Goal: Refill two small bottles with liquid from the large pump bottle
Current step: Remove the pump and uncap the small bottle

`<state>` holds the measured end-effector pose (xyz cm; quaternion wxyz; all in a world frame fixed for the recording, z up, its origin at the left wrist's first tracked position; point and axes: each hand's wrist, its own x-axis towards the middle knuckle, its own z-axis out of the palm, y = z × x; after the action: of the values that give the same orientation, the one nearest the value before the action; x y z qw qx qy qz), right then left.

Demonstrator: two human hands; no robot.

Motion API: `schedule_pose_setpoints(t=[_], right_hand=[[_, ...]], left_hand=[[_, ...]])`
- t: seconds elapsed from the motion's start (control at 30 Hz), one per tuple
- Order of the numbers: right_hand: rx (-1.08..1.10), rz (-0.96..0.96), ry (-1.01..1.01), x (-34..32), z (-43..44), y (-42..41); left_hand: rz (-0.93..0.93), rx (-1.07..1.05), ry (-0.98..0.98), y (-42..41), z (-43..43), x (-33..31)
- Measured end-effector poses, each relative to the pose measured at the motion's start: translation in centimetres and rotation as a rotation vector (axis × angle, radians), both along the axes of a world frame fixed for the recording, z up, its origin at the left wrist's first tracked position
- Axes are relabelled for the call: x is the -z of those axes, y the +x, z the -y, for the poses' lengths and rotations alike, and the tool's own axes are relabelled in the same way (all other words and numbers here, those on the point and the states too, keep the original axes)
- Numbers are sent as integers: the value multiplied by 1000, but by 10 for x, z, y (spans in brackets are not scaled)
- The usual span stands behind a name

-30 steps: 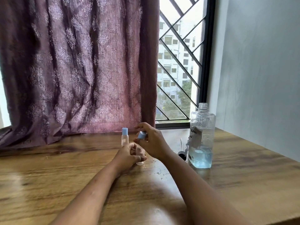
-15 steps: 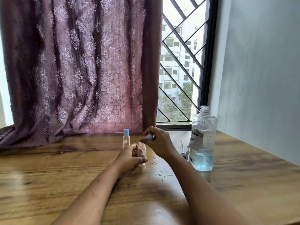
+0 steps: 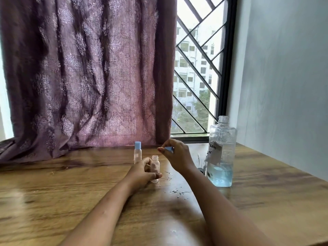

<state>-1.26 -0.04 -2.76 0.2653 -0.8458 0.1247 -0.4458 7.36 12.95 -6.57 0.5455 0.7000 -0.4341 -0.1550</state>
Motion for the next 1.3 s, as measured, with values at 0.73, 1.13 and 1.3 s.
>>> schedule_pose_setpoints(t=[0.73, 1.13, 1.3], right_hand=[[189, -447, 24, 12, 12, -8], [196, -495, 43, 14, 15, -6], [208, -492, 37, 16, 17, -7]], left_hand=[[-39, 21, -49, 0, 3, 1], [19, -18, -26, -4, 1, -1], [24, -35, -2, -4, -1, -2]])
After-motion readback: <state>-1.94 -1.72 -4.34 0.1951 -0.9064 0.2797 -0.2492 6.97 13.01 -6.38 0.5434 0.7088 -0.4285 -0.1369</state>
